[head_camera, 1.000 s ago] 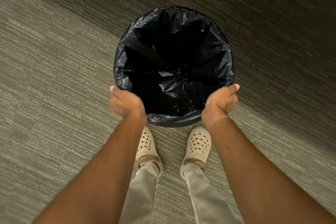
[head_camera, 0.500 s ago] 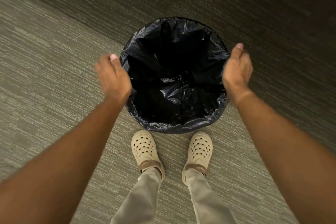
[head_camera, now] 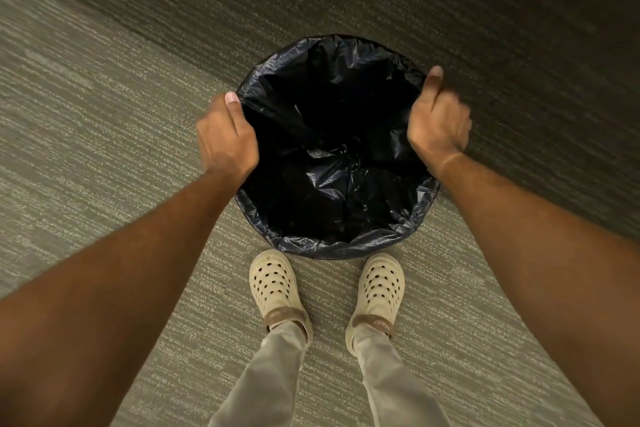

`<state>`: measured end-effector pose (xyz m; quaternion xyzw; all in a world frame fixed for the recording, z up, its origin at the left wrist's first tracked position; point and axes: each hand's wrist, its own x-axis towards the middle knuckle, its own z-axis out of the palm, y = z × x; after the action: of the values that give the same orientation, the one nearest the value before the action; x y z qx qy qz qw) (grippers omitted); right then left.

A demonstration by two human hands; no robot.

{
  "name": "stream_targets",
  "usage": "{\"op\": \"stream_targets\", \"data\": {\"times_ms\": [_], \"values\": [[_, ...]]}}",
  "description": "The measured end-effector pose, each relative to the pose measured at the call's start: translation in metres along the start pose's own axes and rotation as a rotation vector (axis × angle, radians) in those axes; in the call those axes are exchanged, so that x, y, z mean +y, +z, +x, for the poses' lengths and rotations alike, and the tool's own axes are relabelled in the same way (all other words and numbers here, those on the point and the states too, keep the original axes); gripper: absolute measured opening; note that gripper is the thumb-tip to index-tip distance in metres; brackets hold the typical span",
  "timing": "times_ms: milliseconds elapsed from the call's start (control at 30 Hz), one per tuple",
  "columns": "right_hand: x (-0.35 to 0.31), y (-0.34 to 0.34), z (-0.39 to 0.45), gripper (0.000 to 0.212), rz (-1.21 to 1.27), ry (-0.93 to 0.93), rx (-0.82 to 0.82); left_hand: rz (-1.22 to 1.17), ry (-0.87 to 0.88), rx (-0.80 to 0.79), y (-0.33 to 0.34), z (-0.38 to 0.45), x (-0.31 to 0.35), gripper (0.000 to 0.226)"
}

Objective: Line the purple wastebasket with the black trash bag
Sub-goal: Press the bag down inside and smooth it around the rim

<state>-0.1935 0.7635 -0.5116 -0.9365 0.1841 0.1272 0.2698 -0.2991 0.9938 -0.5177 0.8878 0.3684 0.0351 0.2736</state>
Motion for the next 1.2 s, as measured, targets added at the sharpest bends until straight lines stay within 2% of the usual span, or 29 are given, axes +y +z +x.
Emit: {"op": "stream_targets", "data": {"times_ms": [167,333,467,633,733,800,1033,1200], "values": [[0.013,-0.019,-0.010,0.062,0.117,0.063,-0.042,-0.048,-0.158,-0.100,-0.020,-0.014,-0.003,0.044],[0.043,-0.035,-0.046,0.031,0.211,0.124,-0.173,-0.117,-0.268,-0.283,-0.038,-0.043,-0.006,0.033],[0.059,-0.035,-0.065,0.013,0.222,0.187,-0.247,-0.166,-0.294,-0.260,-0.041,-0.057,-0.004,0.022],[0.070,-0.038,-0.079,0.023,0.249,0.228,-0.269,-0.170,-0.287,-0.241,-0.047,-0.067,-0.004,0.040],[0.074,-0.037,-0.088,0.041,0.316,0.272,-0.346,-0.140,-0.311,-0.277,-0.049,-0.067,-0.010,0.052],[0.075,-0.035,-0.090,0.052,0.351,0.293,-0.348,-0.130,-0.326,-0.299,-0.049,-0.063,-0.015,0.049],[0.063,-0.041,-0.077,0.063,0.471,0.310,-0.323,-0.116,-0.342,-0.262,-0.047,-0.046,-0.009,0.042],[0.031,-0.047,-0.026,0.047,0.517,0.224,-0.254,-0.180,-0.271,-0.228,-0.045,0.004,0.021,0.031]]}}
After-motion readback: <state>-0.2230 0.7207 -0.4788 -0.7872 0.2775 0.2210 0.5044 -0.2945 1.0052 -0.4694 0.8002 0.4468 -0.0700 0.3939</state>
